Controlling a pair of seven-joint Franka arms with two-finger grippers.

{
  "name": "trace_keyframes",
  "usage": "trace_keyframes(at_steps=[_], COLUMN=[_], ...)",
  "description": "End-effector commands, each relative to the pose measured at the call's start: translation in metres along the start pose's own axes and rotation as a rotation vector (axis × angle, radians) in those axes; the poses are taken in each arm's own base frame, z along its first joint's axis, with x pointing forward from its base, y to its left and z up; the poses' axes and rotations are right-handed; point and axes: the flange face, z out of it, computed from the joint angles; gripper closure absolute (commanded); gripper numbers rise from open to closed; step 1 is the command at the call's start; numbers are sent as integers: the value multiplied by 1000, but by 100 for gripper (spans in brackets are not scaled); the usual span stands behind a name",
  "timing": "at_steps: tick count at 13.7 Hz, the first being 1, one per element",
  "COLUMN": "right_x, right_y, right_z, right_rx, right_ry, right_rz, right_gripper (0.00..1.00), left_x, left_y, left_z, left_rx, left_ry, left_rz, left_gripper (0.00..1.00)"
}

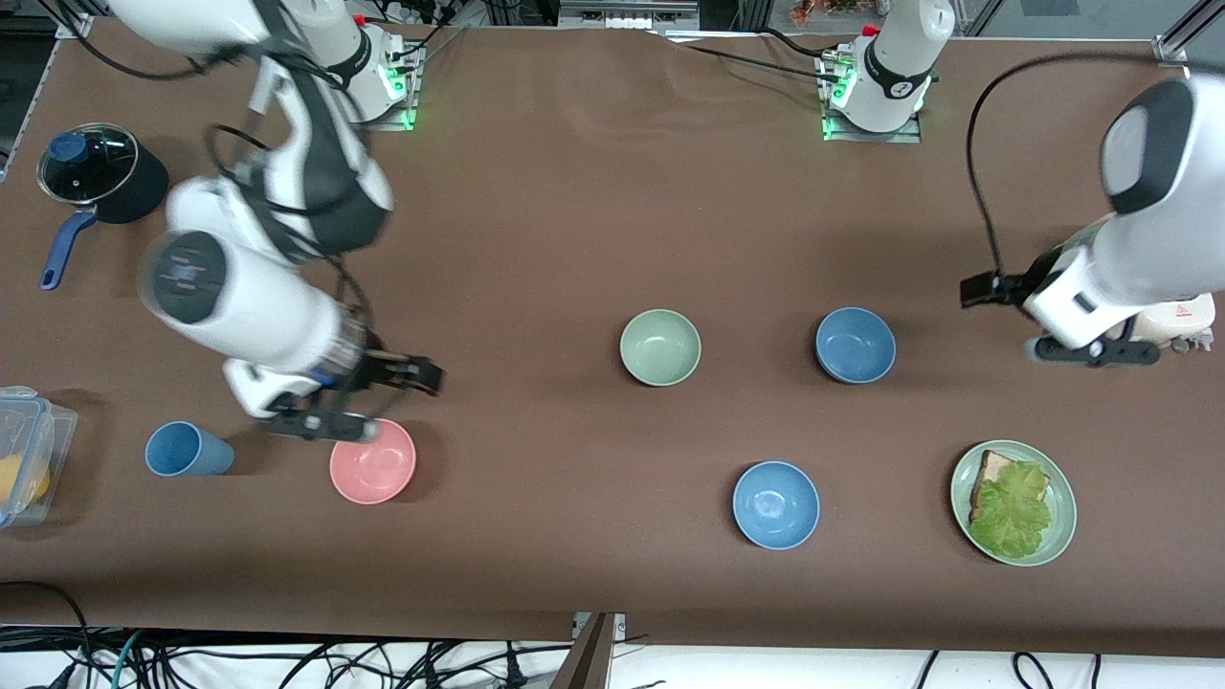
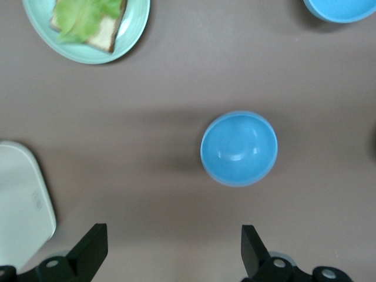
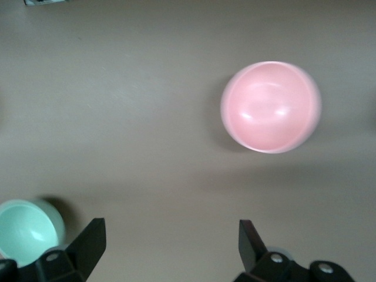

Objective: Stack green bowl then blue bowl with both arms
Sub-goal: 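Release the green bowl with the right gripper while the left gripper reaches the blue bowl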

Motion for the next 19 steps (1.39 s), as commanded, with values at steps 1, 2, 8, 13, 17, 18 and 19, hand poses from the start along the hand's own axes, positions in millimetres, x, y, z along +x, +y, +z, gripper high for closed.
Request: trace_keyframes(at_steps=[1, 2, 8, 13, 17, 18, 19], right_x=[-55, -73, -92, -81, -82, -85, -86], right_y=[58, 77, 113, 118, 122, 127, 127], right_z=[-51, -63, -104, -95, -110, -116, -119], right_rx=[-2, -7, -45, -73, -123, -146, -174], right_ry=[-30, -28, -12, -17, -12, -20, -25], right_rz=[-26, -38, -57, -66, -76, -72, -77], right_gripper=[0, 0, 0, 0, 0, 0, 0], left_x=[18, 22, -2, -2, -3, -2, -2], left_y=[28, 31, 33, 30, 31, 31, 31], left_z=[66, 92, 205, 226, 228, 229, 231], left_rx=[-51, -52, -38, -84, -73, -74, -74], left_ry=[33, 61, 127, 105, 94, 94, 91], left_rz=[64, 69, 249, 198, 257, 259, 259], left_gripper=[0, 0, 0, 5, 94, 100, 100])
